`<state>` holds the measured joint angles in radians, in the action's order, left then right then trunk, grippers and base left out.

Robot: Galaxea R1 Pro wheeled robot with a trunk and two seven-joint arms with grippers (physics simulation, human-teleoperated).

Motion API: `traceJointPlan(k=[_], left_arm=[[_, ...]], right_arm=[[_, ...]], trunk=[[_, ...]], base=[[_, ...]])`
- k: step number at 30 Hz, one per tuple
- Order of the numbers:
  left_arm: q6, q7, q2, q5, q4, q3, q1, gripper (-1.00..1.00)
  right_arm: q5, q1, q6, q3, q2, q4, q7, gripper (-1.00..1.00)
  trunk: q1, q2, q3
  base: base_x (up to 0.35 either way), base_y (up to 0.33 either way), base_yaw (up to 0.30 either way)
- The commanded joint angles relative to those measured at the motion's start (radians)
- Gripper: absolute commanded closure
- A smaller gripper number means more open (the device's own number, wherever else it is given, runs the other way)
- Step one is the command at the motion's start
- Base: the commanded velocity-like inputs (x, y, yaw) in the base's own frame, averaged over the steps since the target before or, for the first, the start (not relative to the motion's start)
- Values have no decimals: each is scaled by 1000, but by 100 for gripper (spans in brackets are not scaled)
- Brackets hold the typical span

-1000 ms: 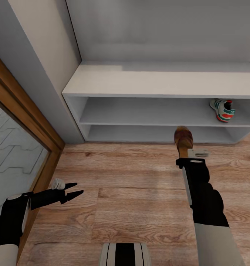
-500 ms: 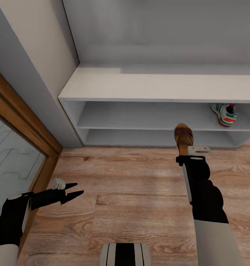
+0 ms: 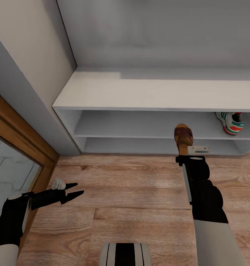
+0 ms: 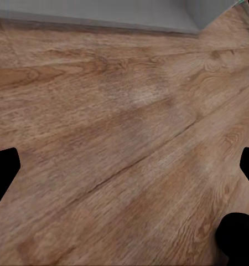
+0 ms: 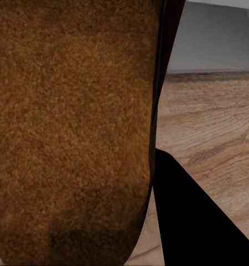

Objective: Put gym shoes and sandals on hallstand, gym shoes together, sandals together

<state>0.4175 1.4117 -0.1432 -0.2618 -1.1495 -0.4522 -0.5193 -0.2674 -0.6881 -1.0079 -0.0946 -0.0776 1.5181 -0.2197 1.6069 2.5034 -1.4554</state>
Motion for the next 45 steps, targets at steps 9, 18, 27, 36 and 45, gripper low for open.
traceJointPlan(k=[9,18,27,36,45], left_arm=[[11,7,2,-6,-1,-2,3,-100],[11,7,2,-7,-1,-2,5,-100],[11,8,2,-5,-1,-2,7,-100],[11,7,2,-6,-1,-1,7,-100],[11,7,2,-6,-1,0,7,-100]], right_arm=[[5,-1,-3,0,-1,1,-7,100],[6,-1,-3,43,-1,1,-7,100],[7,-1,-3,56,-1,1,-7,100],[7,-1,-3,56,-1,1,-7,100],[7,-1,-3,56,-1,1,-7,100]], trunk=[[0,0,-1],[0,0,-1],[0,0,-1],[0,0,-1],[0,0,-1]], base=[[41,0,0],[130,111,0],[23,20,0],[97,21,0],[101,26,0]])
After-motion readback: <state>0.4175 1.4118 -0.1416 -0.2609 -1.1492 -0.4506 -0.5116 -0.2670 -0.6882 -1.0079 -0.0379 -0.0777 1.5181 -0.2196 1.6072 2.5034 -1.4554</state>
